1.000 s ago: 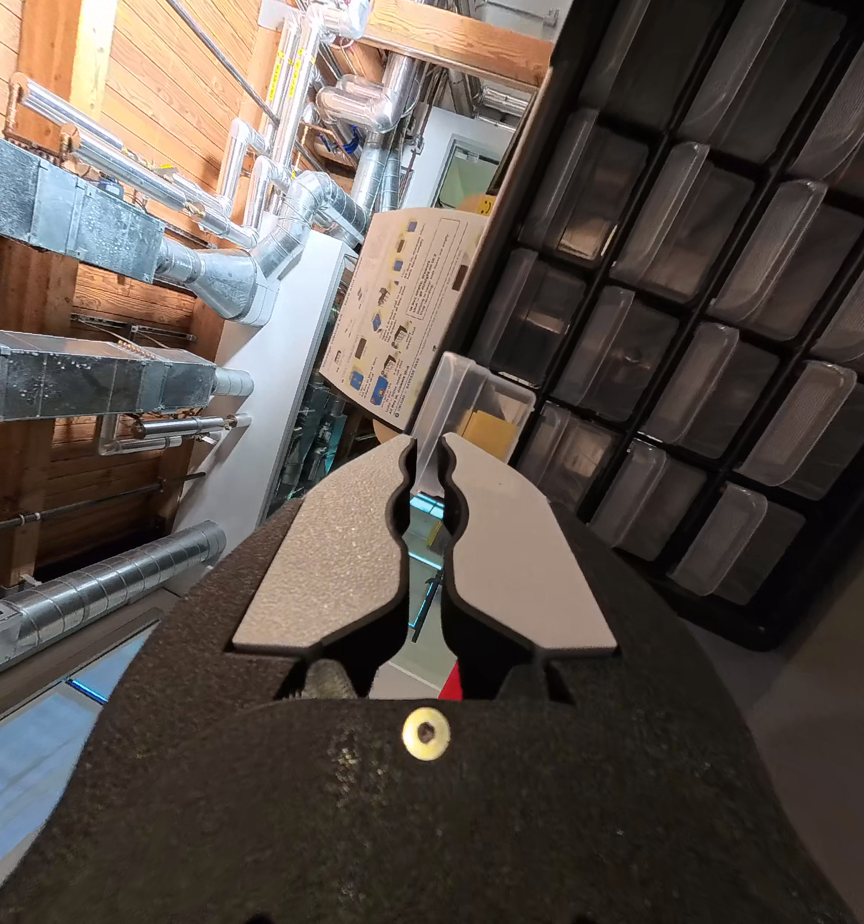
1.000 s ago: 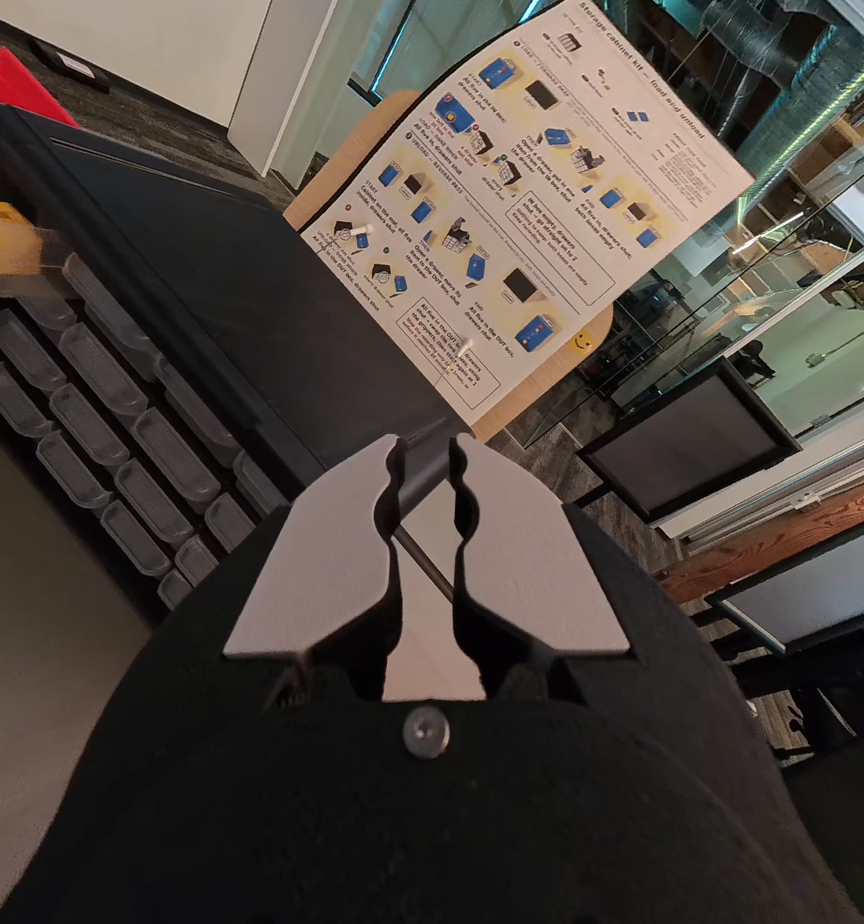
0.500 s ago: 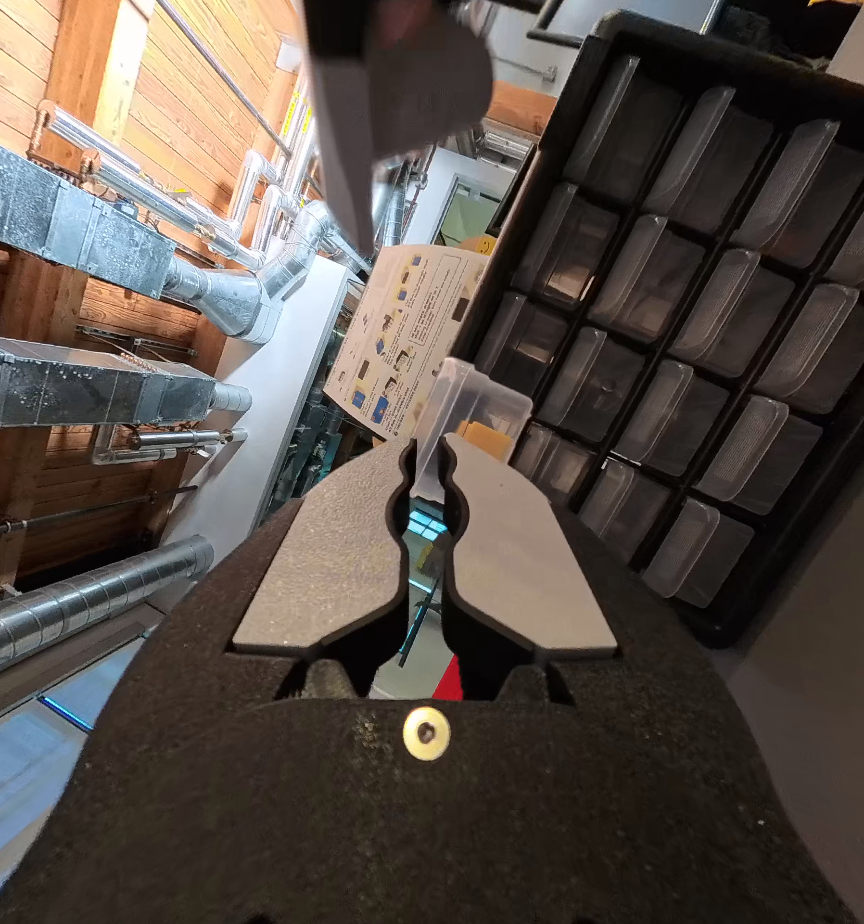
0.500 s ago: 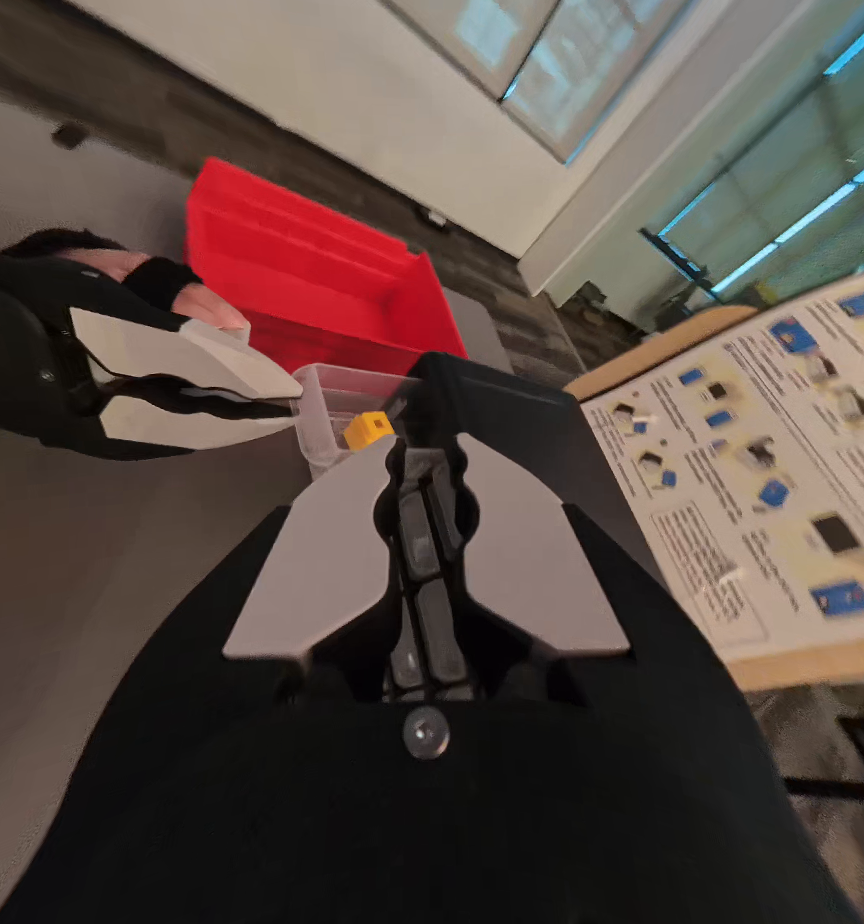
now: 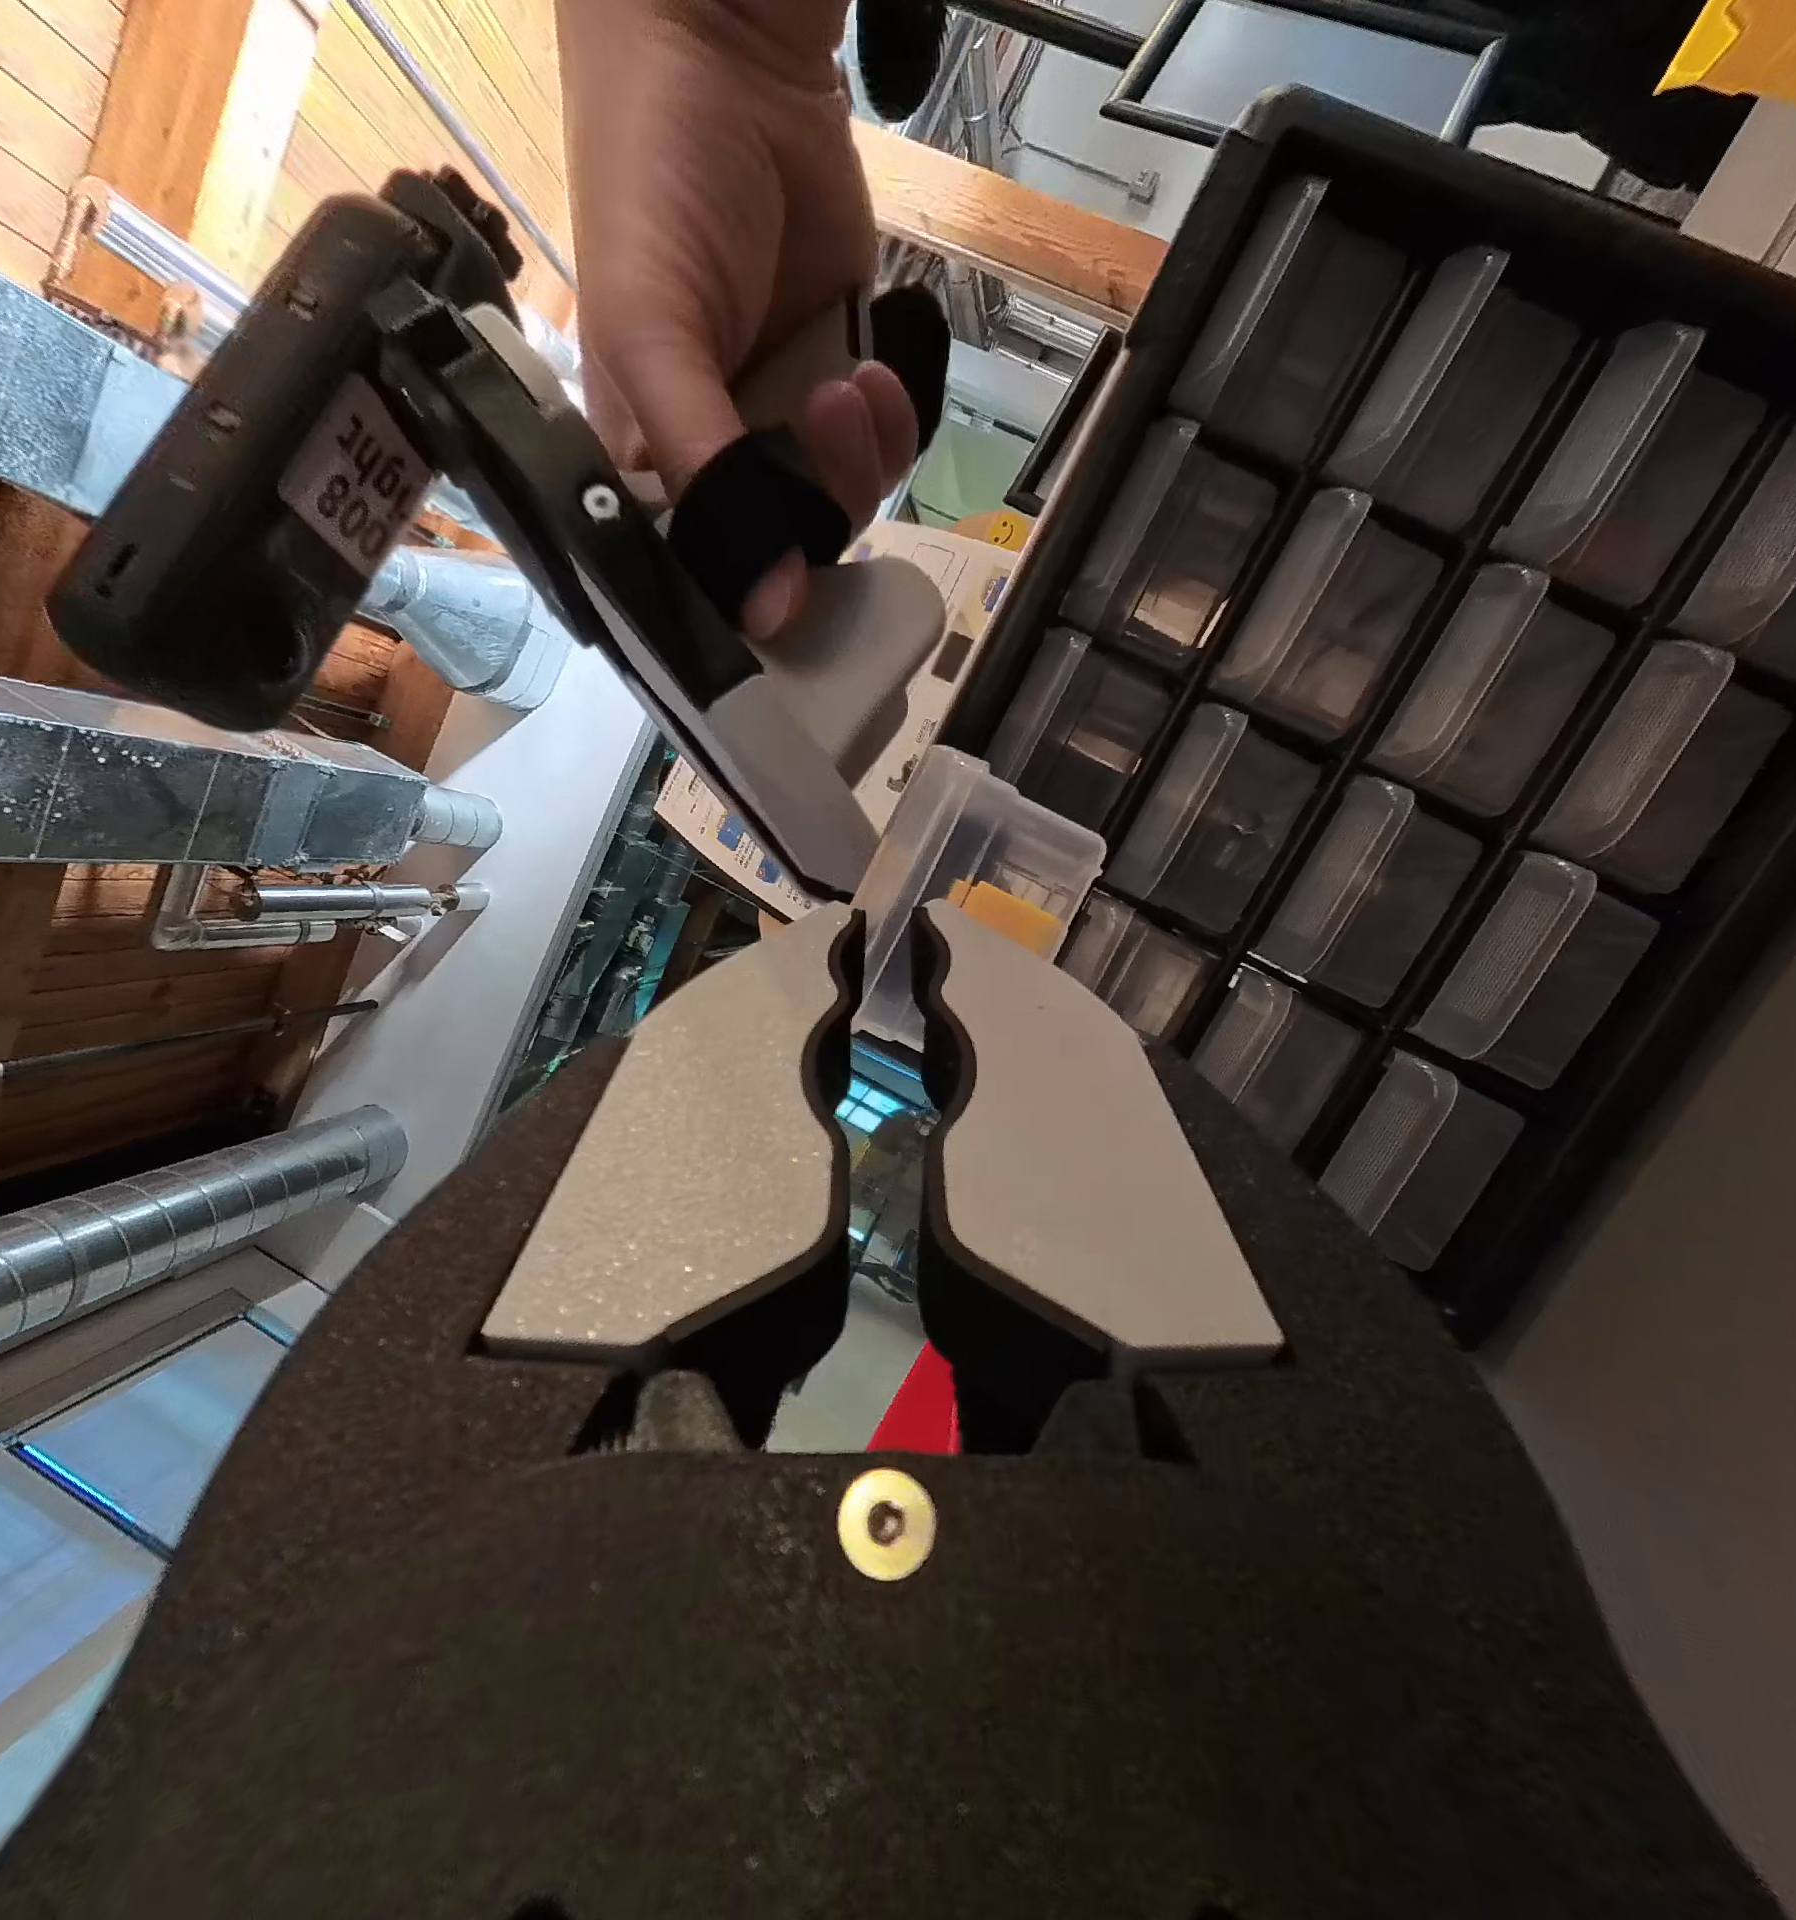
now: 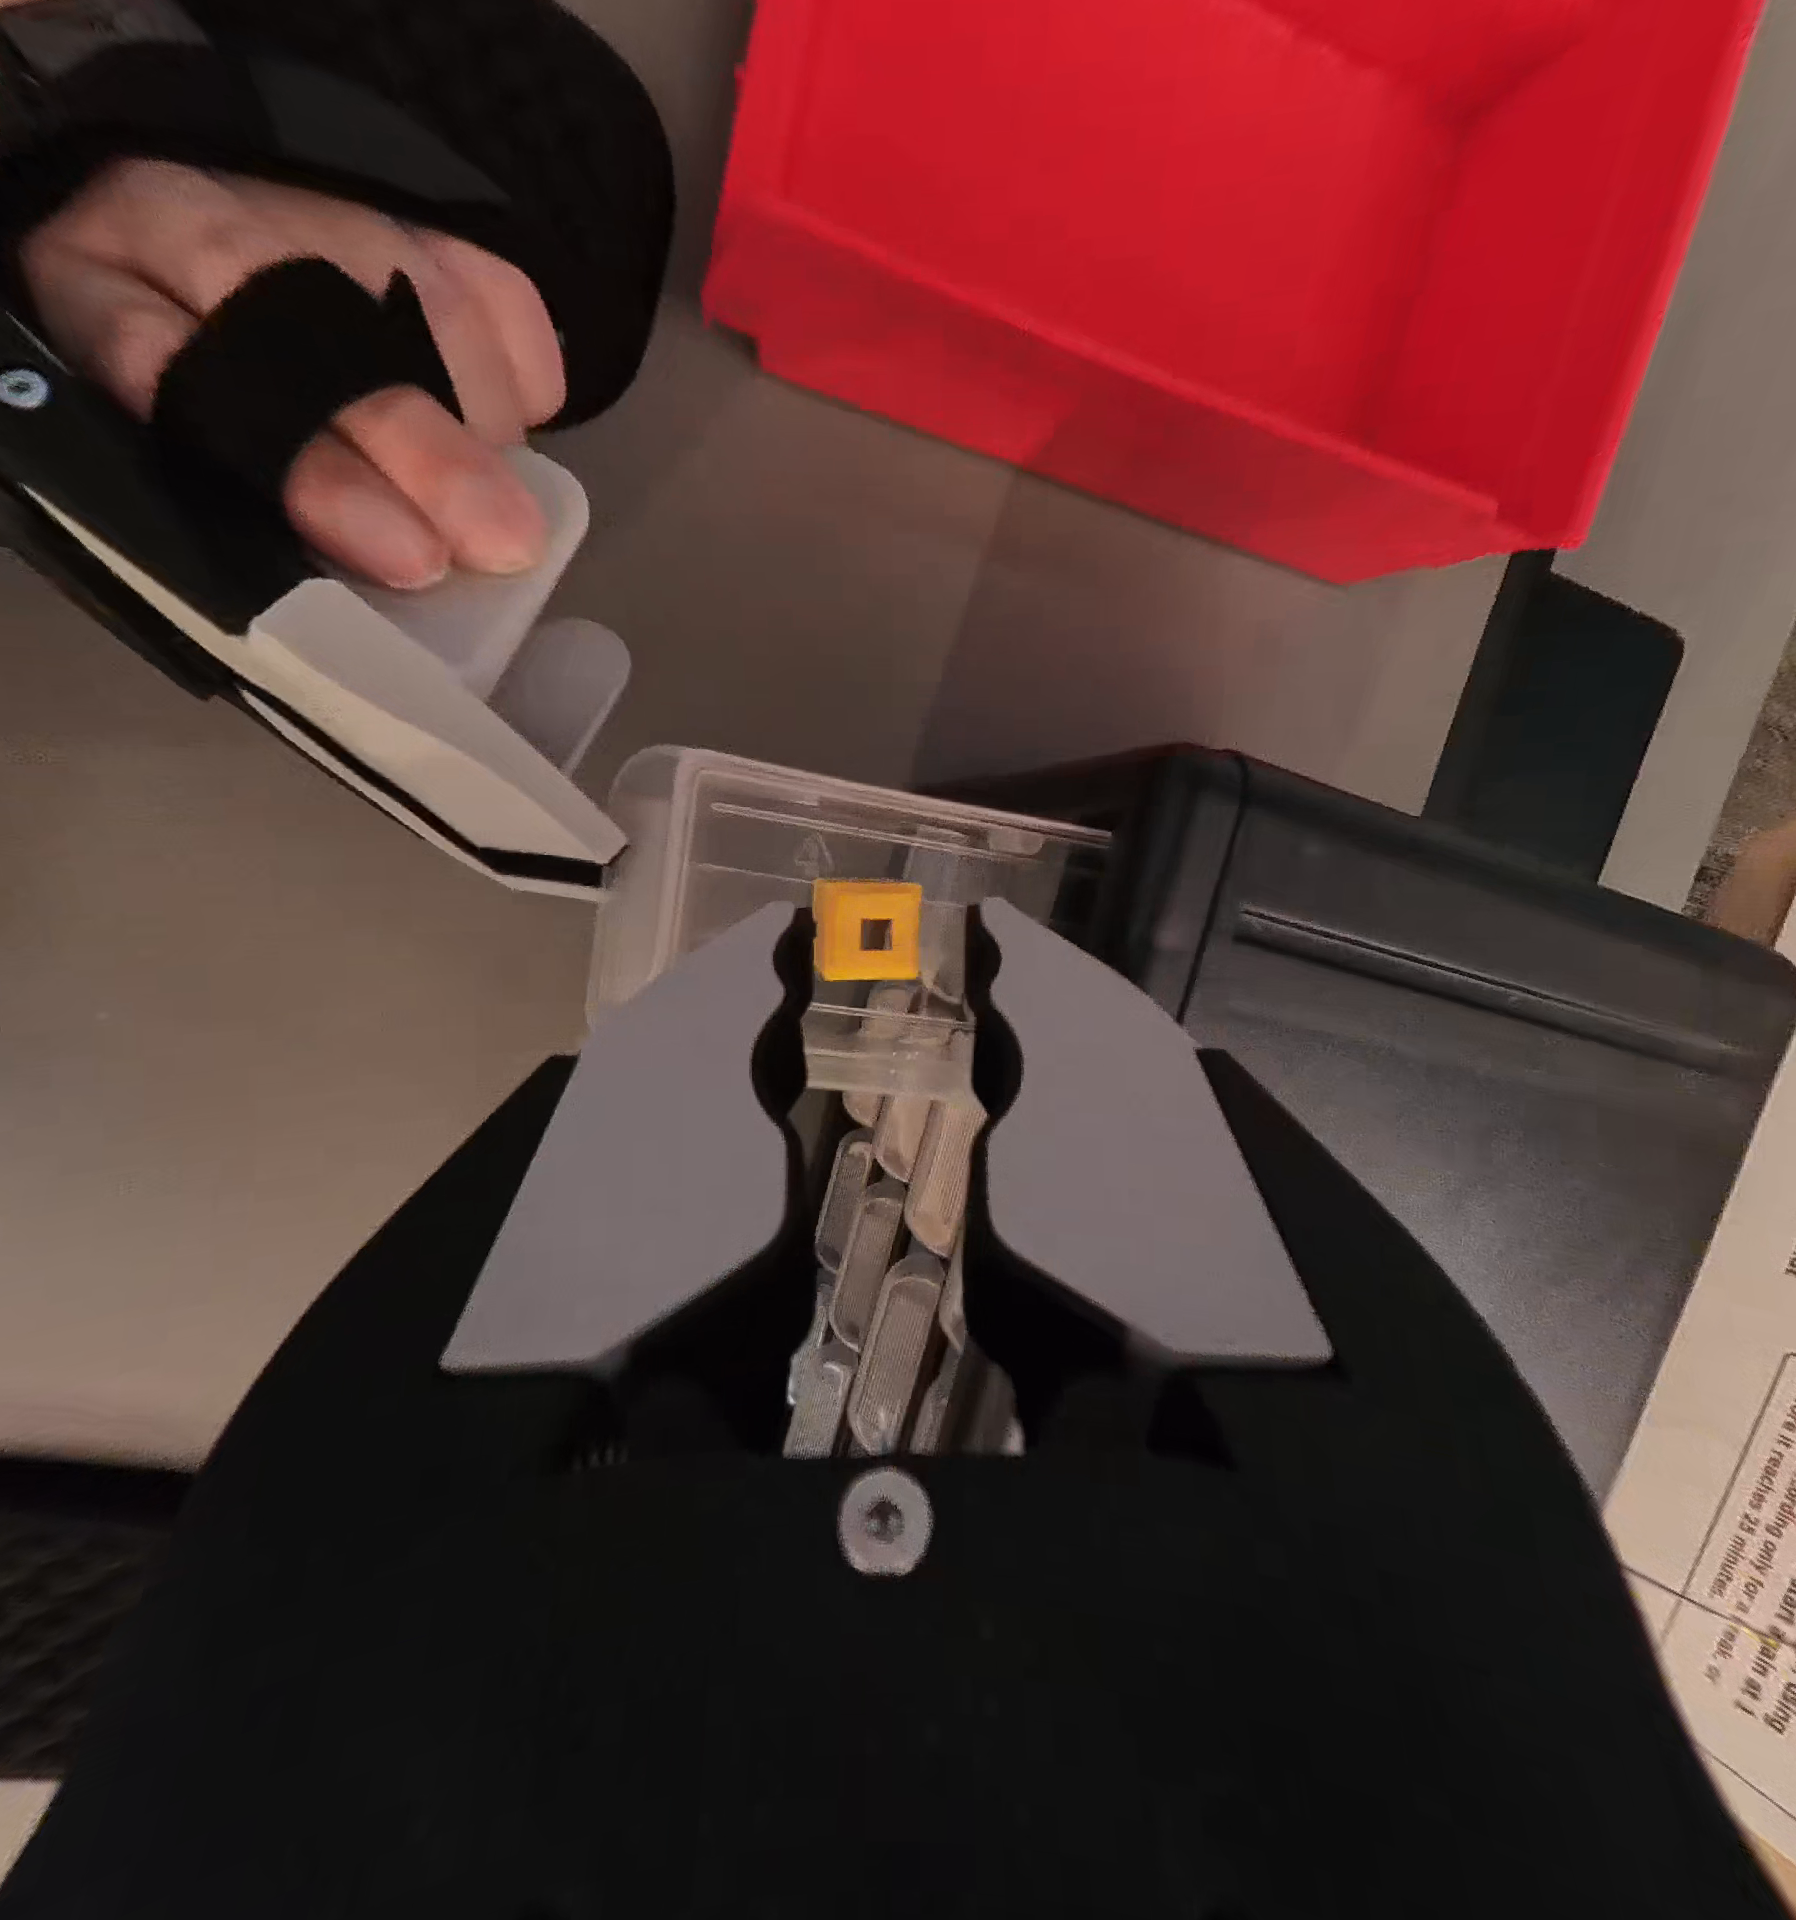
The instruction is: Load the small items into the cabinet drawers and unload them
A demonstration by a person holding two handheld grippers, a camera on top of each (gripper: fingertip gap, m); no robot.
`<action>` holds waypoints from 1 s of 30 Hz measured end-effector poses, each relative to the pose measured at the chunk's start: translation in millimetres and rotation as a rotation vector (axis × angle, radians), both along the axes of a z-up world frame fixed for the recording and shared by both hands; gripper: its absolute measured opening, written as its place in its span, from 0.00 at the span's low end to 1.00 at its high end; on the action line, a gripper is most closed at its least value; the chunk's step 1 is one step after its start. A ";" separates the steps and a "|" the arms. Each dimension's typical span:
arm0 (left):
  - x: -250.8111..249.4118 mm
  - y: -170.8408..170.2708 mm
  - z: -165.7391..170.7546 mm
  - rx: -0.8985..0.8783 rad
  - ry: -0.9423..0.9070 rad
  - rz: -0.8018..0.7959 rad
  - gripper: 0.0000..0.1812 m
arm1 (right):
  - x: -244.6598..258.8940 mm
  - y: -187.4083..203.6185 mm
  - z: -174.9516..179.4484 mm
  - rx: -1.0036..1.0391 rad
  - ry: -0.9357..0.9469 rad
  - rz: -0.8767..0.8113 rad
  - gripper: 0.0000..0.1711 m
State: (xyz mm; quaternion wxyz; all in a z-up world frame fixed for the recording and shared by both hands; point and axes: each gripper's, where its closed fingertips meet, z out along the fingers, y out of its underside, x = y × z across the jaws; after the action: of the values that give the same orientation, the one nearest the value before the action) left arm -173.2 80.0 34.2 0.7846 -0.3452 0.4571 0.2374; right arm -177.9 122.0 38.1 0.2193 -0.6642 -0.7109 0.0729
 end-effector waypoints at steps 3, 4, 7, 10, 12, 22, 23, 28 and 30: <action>0.2 0.5 0.1 -0.008 0.000 -0.004 0.04 | -2.0 0.0 -5.4 -0.003 -0.054 -0.001 0.17; -0.1 0.8 0.5 -0.006 0.001 -0.002 0.04 | -1.8 -2.6 -8.0 -0.015 -0.079 0.007 0.17; -1.7 1.3 1.6 -0.014 -0.009 -0.005 0.04 | -0.7 -3.6 -15.4 -0.035 -0.142 0.002 0.17; -1.7 1.8 -0.1 -0.020 -0.001 -0.002 0.04 | -0.2 -1.9 -22.7 -0.069 -0.182 -0.025 0.16; -0.9 1.3 -0.9 -0.012 0.005 -0.001 0.04 | -0.7 -2.9 -24.5 -0.091 -0.199 -0.034 0.16; -2.7 2.4 0.4 -0.017 -0.002 0.000 0.04 | 0.7 1.7 -24.5 -0.054 -0.263 -0.059 0.13; -2.7 2.4 0.4 -0.016 -0.001 0.001 0.04 | 0.9 2.1 -24.5 -0.051 -0.265 -0.060 0.13; -3.1 2.3 0.9 -0.015 -0.004 0.001 0.04 | -0.3 4.0 -22.5 -0.025 -0.249 -0.059 0.13; -3.0 2.3 0.7 -0.016 -0.003 0.000 0.04 | -0.8 3.5 -20.8 -0.023 -0.237 -0.056 0.13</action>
State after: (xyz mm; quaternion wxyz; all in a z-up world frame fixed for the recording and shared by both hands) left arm -176.2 82.3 34.9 0.7826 -0.3517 0.4576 0.2333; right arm -178.7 125.6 17.2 0.1283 -0.6901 -0.7122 -0.0041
